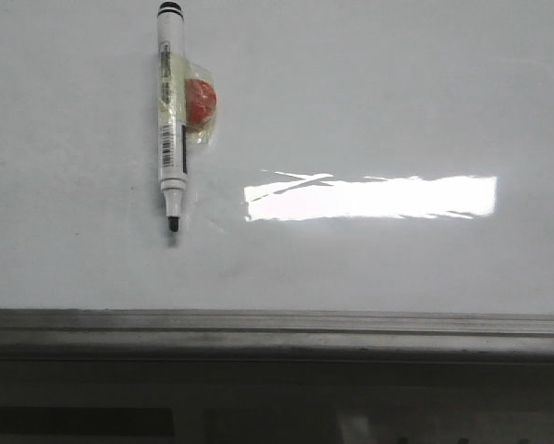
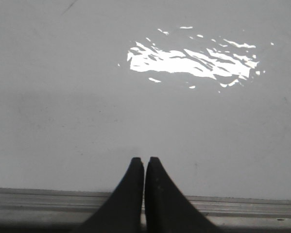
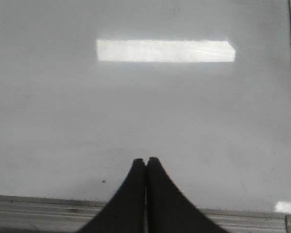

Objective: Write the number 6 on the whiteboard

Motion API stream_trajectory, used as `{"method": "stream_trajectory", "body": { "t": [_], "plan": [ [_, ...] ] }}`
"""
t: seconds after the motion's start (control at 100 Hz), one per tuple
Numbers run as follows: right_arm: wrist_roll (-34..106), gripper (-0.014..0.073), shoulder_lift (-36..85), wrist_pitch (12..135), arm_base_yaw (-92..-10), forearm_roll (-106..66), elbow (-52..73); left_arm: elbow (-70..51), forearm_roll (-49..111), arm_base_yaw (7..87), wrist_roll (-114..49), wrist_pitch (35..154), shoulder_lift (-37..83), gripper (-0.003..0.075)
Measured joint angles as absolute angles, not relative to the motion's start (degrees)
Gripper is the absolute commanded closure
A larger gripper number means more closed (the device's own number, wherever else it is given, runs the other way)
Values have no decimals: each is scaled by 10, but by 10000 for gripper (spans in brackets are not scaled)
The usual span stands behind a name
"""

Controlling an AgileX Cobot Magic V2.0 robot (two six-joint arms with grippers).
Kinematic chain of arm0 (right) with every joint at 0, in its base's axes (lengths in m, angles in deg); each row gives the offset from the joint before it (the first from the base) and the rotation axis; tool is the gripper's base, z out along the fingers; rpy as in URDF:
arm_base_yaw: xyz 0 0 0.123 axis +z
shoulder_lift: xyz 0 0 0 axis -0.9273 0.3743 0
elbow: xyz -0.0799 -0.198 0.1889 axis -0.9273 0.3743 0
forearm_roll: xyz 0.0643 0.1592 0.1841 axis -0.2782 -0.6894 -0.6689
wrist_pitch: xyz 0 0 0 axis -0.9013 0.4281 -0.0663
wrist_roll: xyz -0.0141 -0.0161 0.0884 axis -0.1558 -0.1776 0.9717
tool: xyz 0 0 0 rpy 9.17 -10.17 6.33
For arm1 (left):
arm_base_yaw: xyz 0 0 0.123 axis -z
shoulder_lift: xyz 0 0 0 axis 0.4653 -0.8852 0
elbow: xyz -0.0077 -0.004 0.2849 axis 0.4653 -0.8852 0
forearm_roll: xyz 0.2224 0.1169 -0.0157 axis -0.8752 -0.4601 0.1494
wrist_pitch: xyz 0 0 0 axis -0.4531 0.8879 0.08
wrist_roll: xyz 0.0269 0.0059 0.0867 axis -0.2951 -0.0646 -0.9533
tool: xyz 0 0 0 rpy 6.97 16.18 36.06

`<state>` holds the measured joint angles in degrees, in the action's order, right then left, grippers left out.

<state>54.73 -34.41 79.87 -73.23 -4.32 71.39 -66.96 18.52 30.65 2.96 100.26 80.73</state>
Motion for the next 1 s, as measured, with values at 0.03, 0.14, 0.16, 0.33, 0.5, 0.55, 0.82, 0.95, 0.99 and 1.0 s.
{"method": "stream_trajectory", "body": {
  "t": [0.03, 0.14, 0.16, 0.33, 0.5, 0.55, 0.82, 0.95, 0.99, 1.0],
  "plan": [
    [547, 665, -344, 799, -732, -43, 714, -670, 185, 307, 30, 1003, 807, 741],
    [547, 665, -344, 799, -732, -43, 714, -670, 185, 307, 30, 1003, 807, 741],
    [547, 665, -344, 799, -732, -43, 714, -670, 185, 307, 30, 1003, 807, 741],
    [547, 665, -344, 799, -732, -43, 714, -670, 185, 307, 30, 1003, 807, 741],
    [547, 665, -344, 799, -732, -43, 714, -670, 185, 307, 30, 1003, 807, 741],
    [547, 665, -344, 799, -732, -43, 714, -670, 185, 307, 30, 1003, 807, 741],
    [547, 665, -344, 799, -732, -43, 714, -670, 185, 307, 30, 1003, 807, 741],
    [547, 665, -344, 788, -732, -41, 714, -670, 183, 307, 30, 1003, 807, 741],
    [547, 665, -344, 778, -732, -41, 714, -670, 191, 307, 30, 1000, 807, 741],
    [547, 665, -344, 776, -732, -41, 714, -670, 198, 307, 30, 998, 807, 741]
  ]
}}
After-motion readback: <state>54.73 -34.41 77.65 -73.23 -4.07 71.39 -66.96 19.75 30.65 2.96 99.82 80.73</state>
